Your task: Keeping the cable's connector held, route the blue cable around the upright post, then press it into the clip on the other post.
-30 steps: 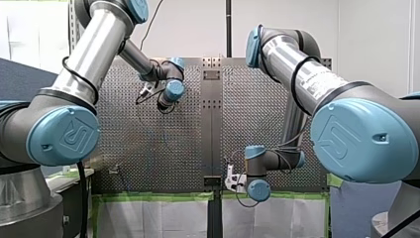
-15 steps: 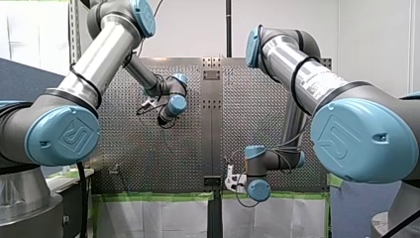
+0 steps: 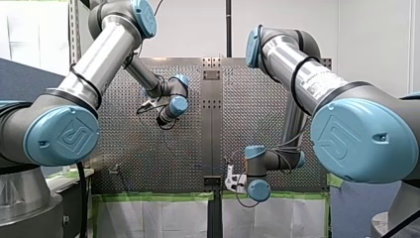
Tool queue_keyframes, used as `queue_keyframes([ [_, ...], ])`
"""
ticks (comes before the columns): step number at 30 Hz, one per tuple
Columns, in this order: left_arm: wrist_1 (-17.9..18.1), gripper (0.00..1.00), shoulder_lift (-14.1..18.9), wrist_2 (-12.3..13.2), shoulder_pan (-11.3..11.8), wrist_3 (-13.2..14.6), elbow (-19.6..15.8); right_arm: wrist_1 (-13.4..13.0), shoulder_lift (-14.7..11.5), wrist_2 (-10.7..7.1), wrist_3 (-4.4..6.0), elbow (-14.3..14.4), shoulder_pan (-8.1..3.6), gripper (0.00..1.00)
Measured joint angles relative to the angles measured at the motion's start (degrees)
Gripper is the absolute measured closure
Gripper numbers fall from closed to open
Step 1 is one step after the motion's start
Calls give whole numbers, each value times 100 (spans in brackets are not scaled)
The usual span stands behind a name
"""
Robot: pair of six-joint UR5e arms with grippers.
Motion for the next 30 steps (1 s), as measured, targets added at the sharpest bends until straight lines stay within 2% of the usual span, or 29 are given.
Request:
queue_keyframes([
  [5,-81,0,-39,-39,-20,40,-1,0,0,2,0,1,0,100],
  [14,-343,0,-449,-132,-159,209,0,-5,0,3,1,0,1,100],
  [18,-399,0,-501,-199,-184,278,0,-8,0,3,1,-1,2,100],
  [26,-446,0,-513,-204,-249,221,0,0,-1,5,1,-2,1,100],
  [30,-505,0,-519,-111,-273,133,-3,3,-2,4,-3,-2,-4,100],
])
